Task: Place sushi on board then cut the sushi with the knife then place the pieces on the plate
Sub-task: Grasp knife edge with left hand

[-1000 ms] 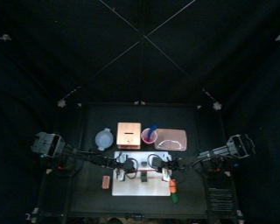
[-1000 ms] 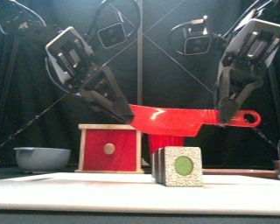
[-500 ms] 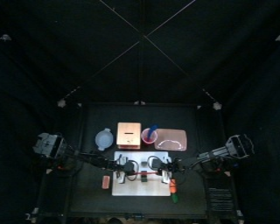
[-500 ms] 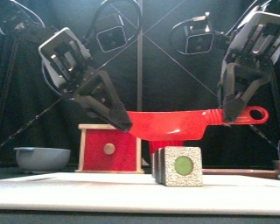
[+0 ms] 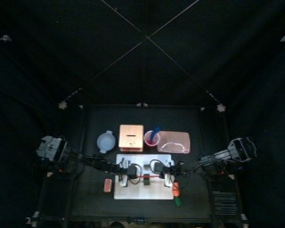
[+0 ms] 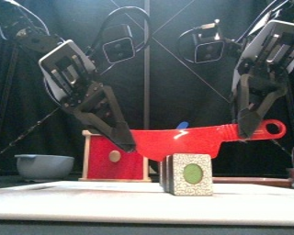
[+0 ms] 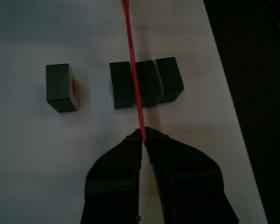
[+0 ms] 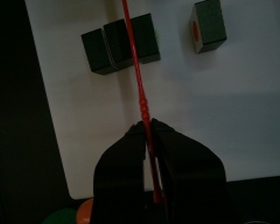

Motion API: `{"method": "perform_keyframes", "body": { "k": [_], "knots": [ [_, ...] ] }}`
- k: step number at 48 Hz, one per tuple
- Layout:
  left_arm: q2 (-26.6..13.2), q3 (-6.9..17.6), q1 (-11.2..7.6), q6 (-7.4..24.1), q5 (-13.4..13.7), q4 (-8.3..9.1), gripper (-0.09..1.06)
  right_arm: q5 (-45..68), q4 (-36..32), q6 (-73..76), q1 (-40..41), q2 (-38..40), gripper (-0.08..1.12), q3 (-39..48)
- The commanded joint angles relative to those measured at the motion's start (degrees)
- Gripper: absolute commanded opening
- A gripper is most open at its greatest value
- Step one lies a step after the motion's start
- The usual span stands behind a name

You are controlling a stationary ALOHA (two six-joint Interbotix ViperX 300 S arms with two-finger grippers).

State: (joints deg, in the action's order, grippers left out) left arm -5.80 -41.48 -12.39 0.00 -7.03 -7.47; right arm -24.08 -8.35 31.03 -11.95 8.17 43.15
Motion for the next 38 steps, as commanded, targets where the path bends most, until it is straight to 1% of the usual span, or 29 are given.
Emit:
{"method": "perform_keyframes", "body": {
  "k": [1, 11, 26, 38],
  "knots": [
    [0.5, 1.1, -0.62, 0.1, -0.4, -0.09, 0.53, -0.1, -0.2, 0.2, 0.5, 0.9, 0.4, -0.9],
    [-0.1, 1.2, -0.35, 0.2, -0.6, -0.09, 0.53, -0.1, -0.4, 0.1, 0.7, 0.5, 0.4, -1.1],
    [-0.9, 2.8, -0.26, 0.3, -0.6, 0.7, 0.53, -0.1, -0.4, 0.0, 0.7, -0.4, 0.4, -1.5],
    [-1.1, 3.3, -0.18, 0.3, -0.7, 0.7, 0.54, -0.1, -0.4, -0.4, 0.7, -0.9, 0.4, -2.0]
  ]
}}
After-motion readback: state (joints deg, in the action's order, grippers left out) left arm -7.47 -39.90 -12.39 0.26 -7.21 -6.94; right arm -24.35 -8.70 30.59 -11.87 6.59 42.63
